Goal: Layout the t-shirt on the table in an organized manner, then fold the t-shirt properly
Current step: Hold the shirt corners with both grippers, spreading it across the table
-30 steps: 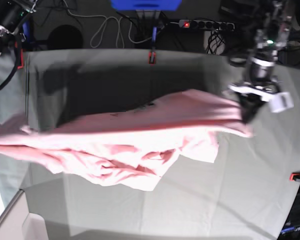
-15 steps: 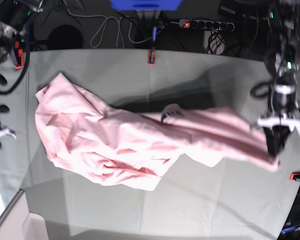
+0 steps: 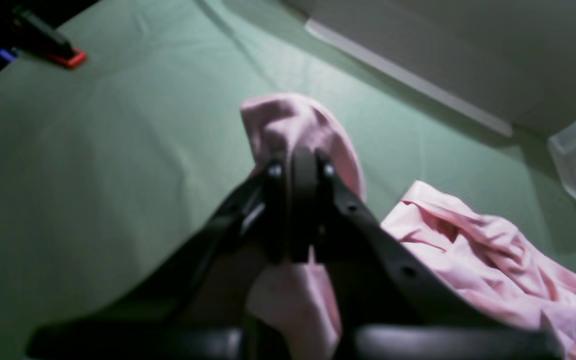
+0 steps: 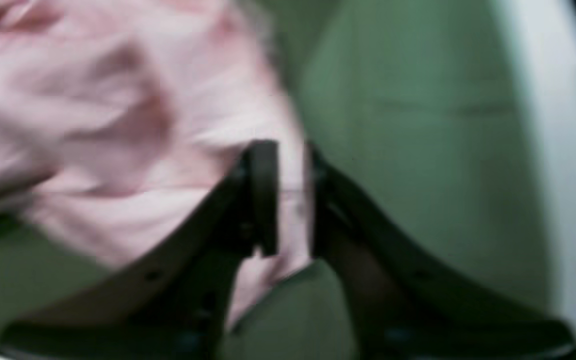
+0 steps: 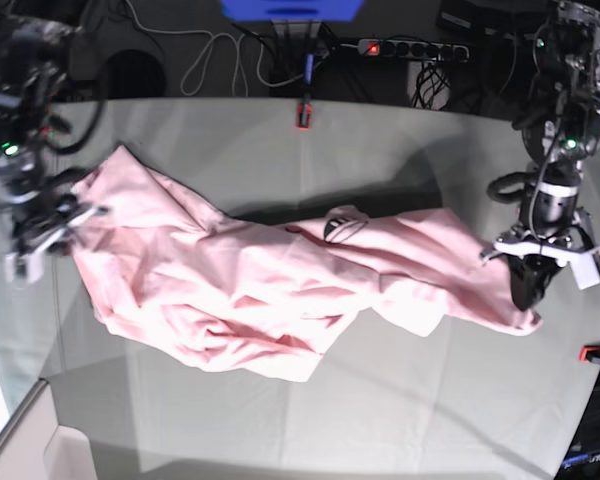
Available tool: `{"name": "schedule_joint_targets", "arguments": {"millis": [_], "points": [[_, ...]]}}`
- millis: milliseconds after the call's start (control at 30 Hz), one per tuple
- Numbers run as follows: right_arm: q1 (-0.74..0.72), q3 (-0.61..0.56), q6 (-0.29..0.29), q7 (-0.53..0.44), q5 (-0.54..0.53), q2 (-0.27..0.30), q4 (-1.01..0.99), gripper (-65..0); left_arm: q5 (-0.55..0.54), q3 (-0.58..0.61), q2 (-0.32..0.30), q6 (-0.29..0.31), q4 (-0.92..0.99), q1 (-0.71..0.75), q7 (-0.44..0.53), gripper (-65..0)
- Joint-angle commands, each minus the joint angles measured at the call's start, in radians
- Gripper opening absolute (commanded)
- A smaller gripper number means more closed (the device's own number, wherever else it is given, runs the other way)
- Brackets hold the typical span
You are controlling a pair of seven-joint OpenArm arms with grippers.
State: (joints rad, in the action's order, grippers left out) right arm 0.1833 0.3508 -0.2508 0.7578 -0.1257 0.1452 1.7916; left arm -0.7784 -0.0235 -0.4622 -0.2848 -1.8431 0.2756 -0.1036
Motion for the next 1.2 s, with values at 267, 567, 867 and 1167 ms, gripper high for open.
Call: {"name": "schedule_joint_targets", "arguments": {"millis": [267,567,867,1167], "points": [[-0.003,-0.026,-0.002,-0.025,0.004,-0.028,-0.071,-20.2,0.007,-0.002,-0.013,0.005,-0.016,-0.011,0.032,-65.0],[-0.006,0.023,-0.002,-0.033,0.001,-0.029,-0.164,-19.1,0.007,-0.008,-0.013,0.005,-0.016,0.007,0.032,-65.0],[-0.048,0.020,-0.002,-0.034,0.001,-0.029,-0.263,-20.2,0.007,-0.002,-0.013,0.005,-0.008,0.009,0.034,-65.0],[-0.097,0.021,-0.135,-0.031,0.004,-0.023,-0.295,-65.0,0.007,-0.005,-0.013,0.005,0.018,0.009,0.035,-65.0]]}}
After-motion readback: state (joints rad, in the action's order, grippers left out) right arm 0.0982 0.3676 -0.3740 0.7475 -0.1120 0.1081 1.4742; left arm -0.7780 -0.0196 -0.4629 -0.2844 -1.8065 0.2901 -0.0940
